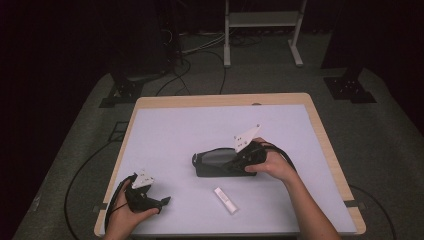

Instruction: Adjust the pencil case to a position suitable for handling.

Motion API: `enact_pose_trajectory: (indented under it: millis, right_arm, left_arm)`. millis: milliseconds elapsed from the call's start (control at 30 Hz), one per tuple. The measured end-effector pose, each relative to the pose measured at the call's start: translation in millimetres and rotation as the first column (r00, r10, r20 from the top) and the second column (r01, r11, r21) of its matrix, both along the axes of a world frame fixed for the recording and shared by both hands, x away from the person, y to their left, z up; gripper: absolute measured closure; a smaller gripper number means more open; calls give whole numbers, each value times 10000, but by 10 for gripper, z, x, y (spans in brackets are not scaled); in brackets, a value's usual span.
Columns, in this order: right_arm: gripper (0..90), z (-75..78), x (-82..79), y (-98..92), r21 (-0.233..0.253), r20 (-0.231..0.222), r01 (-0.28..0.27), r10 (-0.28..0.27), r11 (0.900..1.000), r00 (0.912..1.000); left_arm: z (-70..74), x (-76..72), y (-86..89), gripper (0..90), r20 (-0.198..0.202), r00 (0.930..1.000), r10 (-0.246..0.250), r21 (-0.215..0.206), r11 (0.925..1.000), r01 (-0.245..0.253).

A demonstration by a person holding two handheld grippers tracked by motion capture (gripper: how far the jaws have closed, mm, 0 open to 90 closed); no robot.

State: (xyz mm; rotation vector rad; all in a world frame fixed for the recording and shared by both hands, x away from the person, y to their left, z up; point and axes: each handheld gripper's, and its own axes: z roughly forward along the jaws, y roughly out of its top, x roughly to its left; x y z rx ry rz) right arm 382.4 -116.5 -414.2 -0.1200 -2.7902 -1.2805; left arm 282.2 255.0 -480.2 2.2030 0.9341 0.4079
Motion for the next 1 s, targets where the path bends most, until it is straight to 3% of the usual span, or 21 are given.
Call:
enact_pose_trajectory:
  millis: [167, 300, 400, 567, 600, 633, 833, 1000]
  right_arm:
    - [785, 2, -51, -12, 49, 59, 320, -320, 9995, 9995]
    - [671, 28, -119, -26, 46, 145, 923, -923, 9957, 9956]
    - [575, 69, -165, -53, 111, 412, 1575, -1578, 9875, 9866]
    - [419, 103, -206, -92, 248, 648, 2142, -2154, 9765, 9744]
    - [419, 103, -206, -92, 248, 648, 2142, -2154, 9765, 9744]
    - [387, 108, -221, -109, 245, 731, 2442, -2454, 9694, 9667]
    - [328, 135, -248, -187, 440, 655, 3179, -3203, 9471, 9451]
    - [298, 156, -301, -258, 602, 702, 3482, -3519, 9355, 9334]
  left_arm:
    - [0, 0, 0, 0, -1, 10000, 1, -6, 10000, -1]
    - [-1, 0, 0, 0, 1, 10000, -1, -5, 10000, 1]
    - [0, -1, 0, 0, 5, 10000, 2, -5, 10000, -2]
    - [-1, -1, 1, 0, 10, 10000, 1, -2, 10000, -1]
    - [-1, -1, 1, 0, 10, 10000, 1, -2, 10000, -1]
    - [-1, -2, 1, 0, 15, 10000, 0, -3, 10000, 0]
    - [-1, 1, 1, 0, -6, 10000, 8, -27, 10000, -8]
    - [0, 3, 0, 0, -38, 10000, 16, -34, 10000, -16]
